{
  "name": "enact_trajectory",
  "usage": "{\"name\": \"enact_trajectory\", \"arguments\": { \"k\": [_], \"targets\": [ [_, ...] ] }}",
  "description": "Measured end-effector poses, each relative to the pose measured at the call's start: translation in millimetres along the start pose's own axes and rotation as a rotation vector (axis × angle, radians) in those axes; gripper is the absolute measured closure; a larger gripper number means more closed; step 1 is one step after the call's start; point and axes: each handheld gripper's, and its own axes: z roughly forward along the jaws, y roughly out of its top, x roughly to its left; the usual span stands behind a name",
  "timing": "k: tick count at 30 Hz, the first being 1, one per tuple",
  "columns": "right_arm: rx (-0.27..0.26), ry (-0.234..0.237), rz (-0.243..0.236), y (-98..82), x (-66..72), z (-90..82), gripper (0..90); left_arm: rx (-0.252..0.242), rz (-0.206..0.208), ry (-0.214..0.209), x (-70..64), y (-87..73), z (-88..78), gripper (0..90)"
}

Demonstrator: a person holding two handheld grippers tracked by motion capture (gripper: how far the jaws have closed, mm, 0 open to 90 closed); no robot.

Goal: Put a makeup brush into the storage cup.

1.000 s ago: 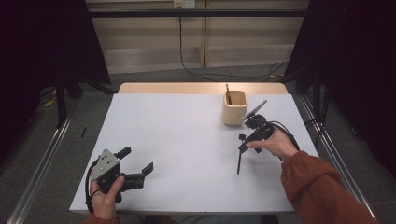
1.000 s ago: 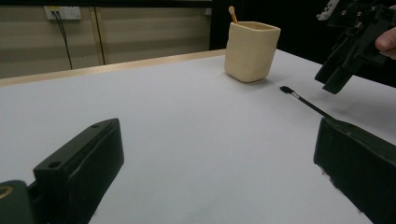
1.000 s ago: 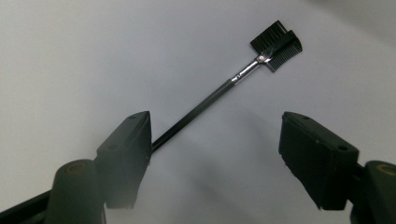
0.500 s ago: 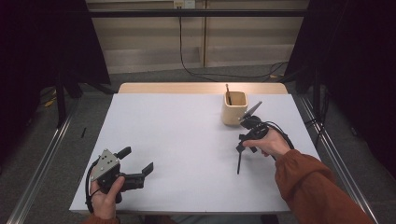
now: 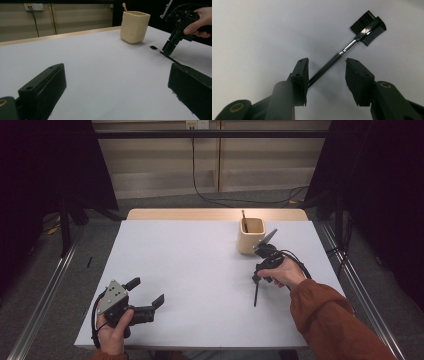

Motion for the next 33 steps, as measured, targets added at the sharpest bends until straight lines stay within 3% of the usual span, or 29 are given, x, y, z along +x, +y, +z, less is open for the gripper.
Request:
{"name": "enact_trajectory", "arguments": {
  "k": [10, 14, 20, 29, 33],
  "targets": [
    [0.014, -0.017, 0.018, 3.4, -1.4, 4.2, 56.0, 0.000, 0.005, 0.000, 0.3, -0.2, -0.2, 1.6],
    [0.028, -0.044, 0.011, 5.1, 2.0, 5.6, 56.3, -0.002, 0.001, -0.001, -0.3, -0.1, 0.0, 1.7],
    [0.051, -0.108, -0.009, 8.1, 5.8, 7.1, 65.3, -0.006, 0.003, -0.005, -0.8, 0.0, -0.7, 1.8],
    [0.074, -0.115, -0.028, 10.5, 6.2, 7.4, 69.4, -0.005, 0.005, -0.005, -1.5, -0.1, -0.7, 1.8],
    [0.077, -0.111, -0.027, 11.0, 1.8, 6.6, 78.4, -0.003, 0.018, -0.011, -1.0, 0.0, -0.1, 1.8]
  ]
}}
